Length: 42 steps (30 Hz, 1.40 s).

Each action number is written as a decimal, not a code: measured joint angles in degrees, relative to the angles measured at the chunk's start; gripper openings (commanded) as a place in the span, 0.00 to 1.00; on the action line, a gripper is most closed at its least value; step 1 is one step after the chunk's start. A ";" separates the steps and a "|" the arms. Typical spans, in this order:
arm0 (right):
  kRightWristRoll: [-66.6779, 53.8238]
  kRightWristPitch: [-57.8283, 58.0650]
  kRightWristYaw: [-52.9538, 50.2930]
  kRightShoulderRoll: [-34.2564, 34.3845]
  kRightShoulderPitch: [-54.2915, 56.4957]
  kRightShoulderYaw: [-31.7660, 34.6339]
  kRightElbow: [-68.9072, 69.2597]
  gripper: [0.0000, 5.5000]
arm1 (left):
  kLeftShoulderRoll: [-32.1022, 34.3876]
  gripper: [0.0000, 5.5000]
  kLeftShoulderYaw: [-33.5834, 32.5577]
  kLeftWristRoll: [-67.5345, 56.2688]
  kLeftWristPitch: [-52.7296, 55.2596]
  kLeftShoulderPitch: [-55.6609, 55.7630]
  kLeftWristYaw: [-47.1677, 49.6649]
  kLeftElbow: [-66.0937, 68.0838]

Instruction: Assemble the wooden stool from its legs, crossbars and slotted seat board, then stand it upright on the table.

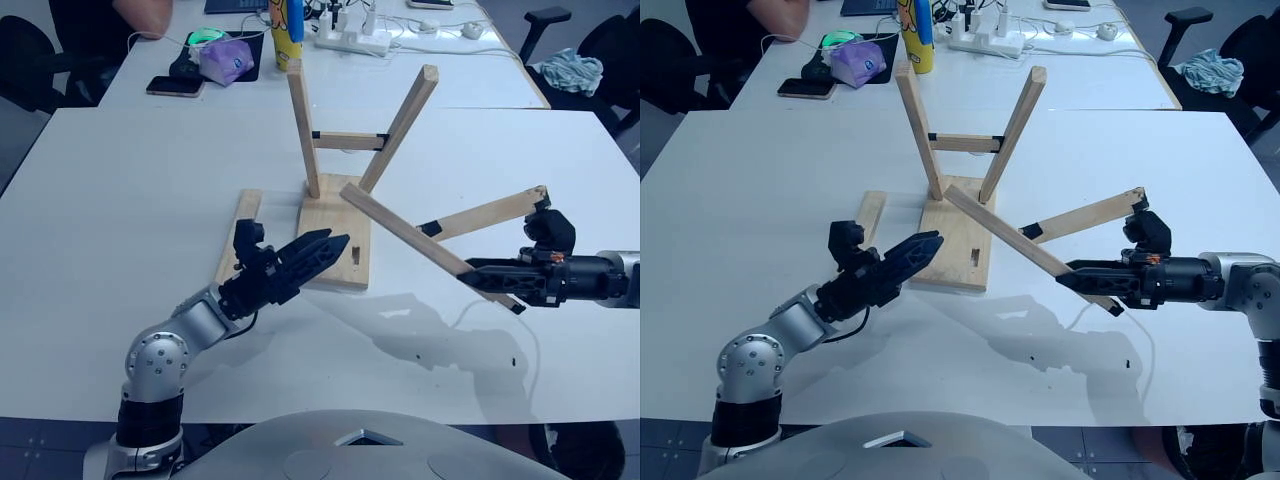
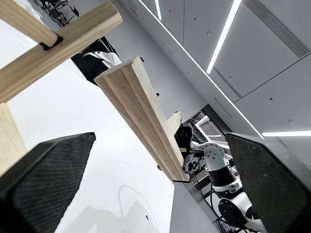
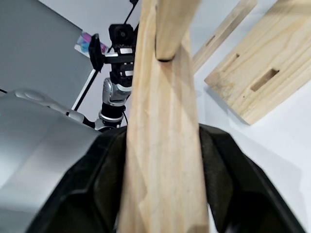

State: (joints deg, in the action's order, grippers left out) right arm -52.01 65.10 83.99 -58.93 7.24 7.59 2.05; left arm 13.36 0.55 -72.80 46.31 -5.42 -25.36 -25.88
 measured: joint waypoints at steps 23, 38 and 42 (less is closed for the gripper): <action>31.50 -39.85 -38.84 18.76 -8.85 -0.08 -9.57 0.38 | -0.20 0.90 2.76 5.51 -1.97 -0.84 0.05 -0.75; 35.28 -45.22 -44.42 21.62 -11.04 0.58 -7.92 0.38 | -2.08 0.90 3.96 8.28 -3.97 -2.82 0.37 -1.28; 34.03 -45.57 -44.98 23.14 -10.52 1.94 -7.91 0.38 | -2.61 0.90 4.52 8.84 -4.40 -3.48 0.37 -1.41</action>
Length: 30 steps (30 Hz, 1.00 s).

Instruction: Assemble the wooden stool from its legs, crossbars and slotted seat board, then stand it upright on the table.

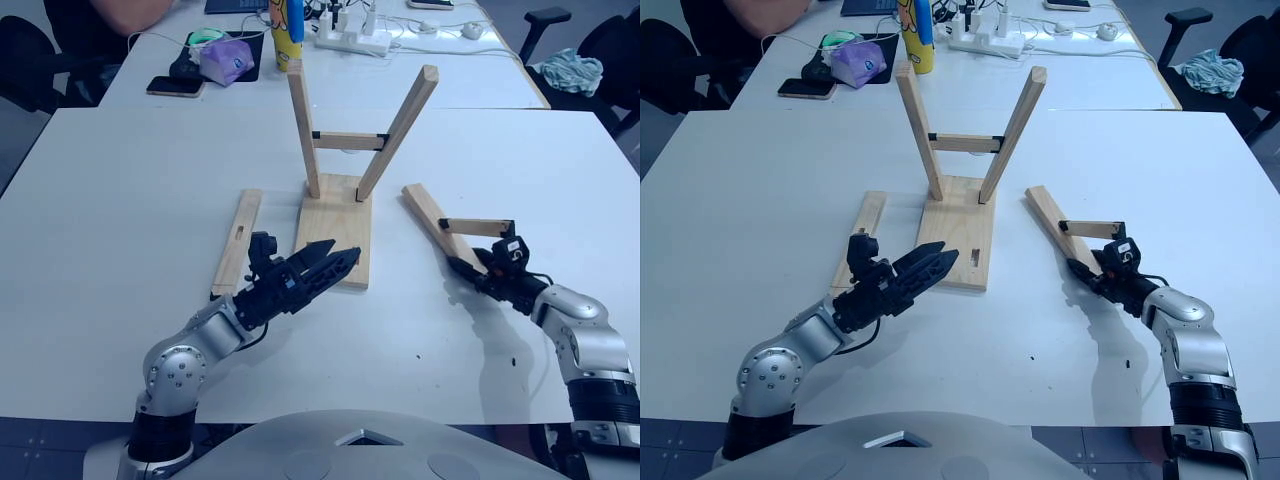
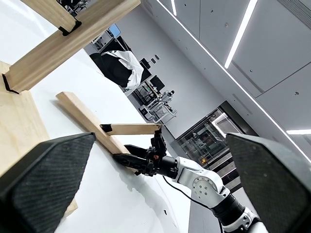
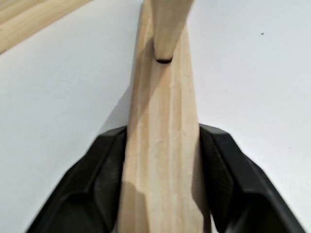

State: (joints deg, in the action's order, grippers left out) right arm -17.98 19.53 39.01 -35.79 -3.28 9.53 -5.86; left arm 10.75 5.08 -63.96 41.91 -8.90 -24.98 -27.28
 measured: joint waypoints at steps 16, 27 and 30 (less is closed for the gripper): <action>1.04 0.75 1.73 -0.80 2.61 -0.64 -1.04 0.76 | -1.35 0.90 1.19 2.23 -1.97 -0.75 -0.34 0.02; -1.59 -2.83 0.84 1.40 6.77 3.55 -0.96 0.68 | -2.05 0.90 2.12 3.36 -3.27 -1.93 -0.56 0.06; -0.77 -3.20 0.19 1.53 7.43 3.22 -1.59 0.62 | -2.14 0.90 2.17 3.38 -3.37 -1.97 -0.56 0.10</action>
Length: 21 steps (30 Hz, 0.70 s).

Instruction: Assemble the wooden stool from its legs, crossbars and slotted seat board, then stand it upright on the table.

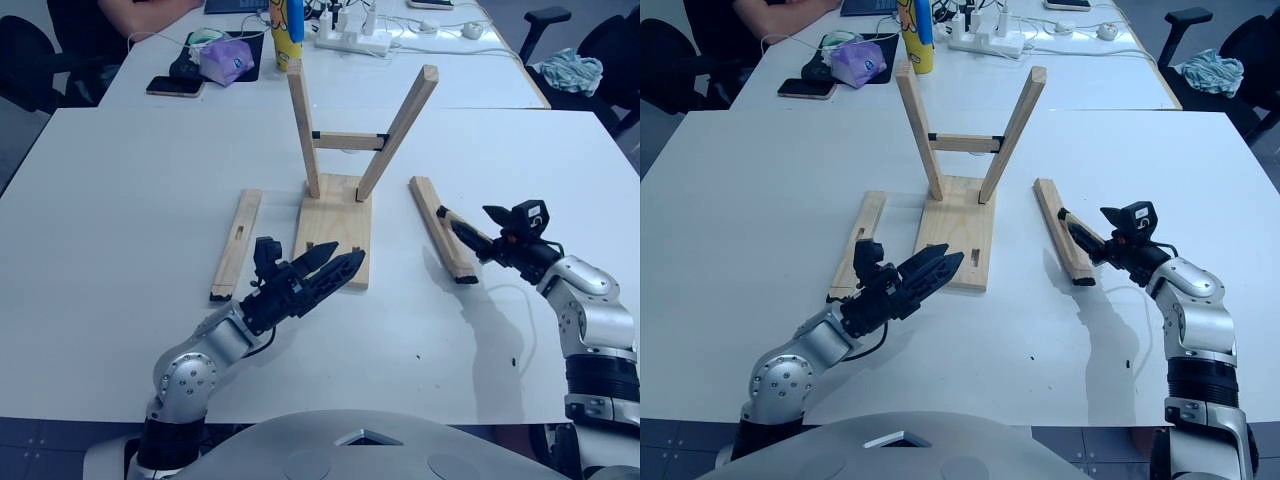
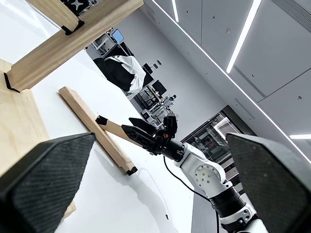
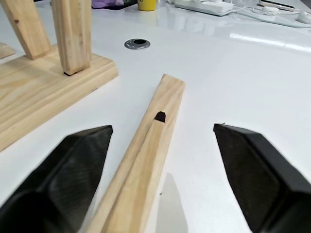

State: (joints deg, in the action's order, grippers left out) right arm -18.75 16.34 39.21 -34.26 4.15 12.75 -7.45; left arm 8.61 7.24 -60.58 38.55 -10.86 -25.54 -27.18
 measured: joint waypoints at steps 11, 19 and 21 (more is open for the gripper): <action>2.14 3.55 1.05 -0.73 0.31 -2.82 -2.52 0.47 | -1.11 0.90 0.18 1.13 -0.93 -0.01 0.04 0.07; 2.04 5.59 2.37 -0.76 1.02 -3.19 -2.37 0.23 | -1.51 0.90 0.60 2.63 -1.65 -0.21 0.06 0.07; 2.25 5.94 2.40 -0.91 1.03 -3.54 -2.37 0.17 | -1.54 0.90 0.59 2.71 -1.69 -0.20 0.07 0.07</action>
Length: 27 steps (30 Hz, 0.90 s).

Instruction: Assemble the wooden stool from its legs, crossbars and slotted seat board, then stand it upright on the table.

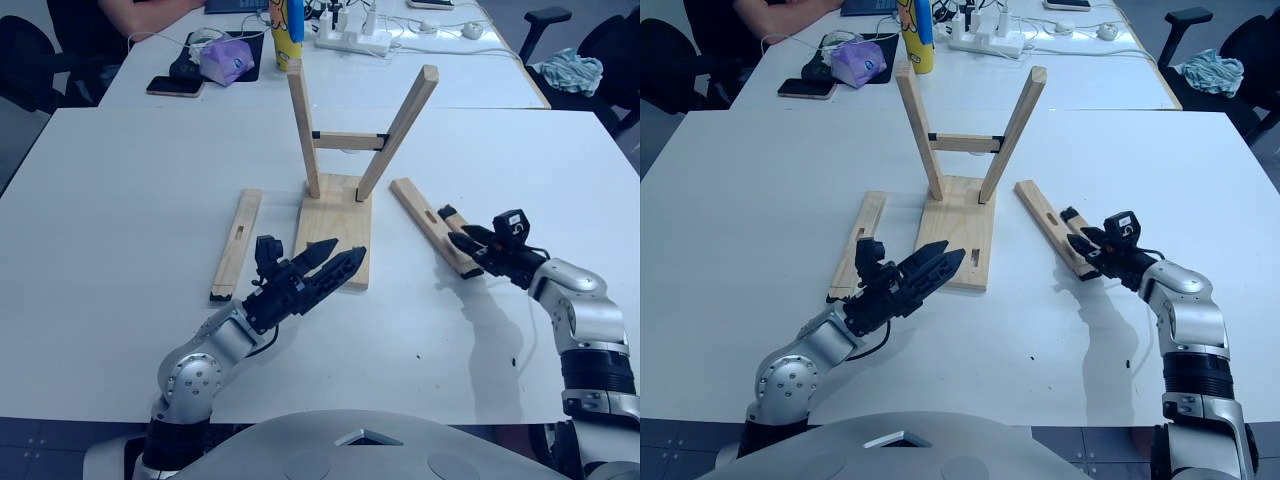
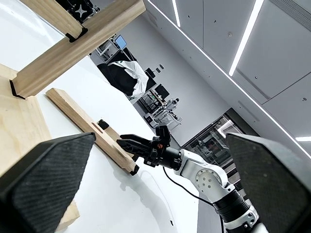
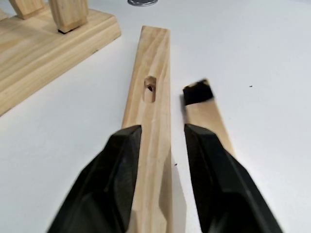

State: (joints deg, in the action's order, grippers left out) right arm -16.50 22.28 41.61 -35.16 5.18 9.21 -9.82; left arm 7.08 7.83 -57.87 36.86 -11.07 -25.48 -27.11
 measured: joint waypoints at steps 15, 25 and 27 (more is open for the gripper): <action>5.01 -2.67 7.67 -4.78 16.78 -5.28 -14.37 0.12 | -0.34 0.90 0.67 1.25 -0.91 -0.38 0.01 0.52; 15.17 -5.29 12.51 -7.08 31.29 -13.82 -29.27 0.38 | -1.18 0.90 1.18 1.96 -1.23 -0.20 0.00 1.04; 17.86 -5.93 13.65 -7.61 31.76 -15.87 -31.45 0.44 | -1.19 0.90 1.16 2.28 -1.24 -0.17 -0.01 1.14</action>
State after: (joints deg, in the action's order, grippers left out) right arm 1.36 16.34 55.26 -42.77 36.94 -6.67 -41.28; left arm 5.88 9.00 -55.59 35.62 -11.24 -25.49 -25.97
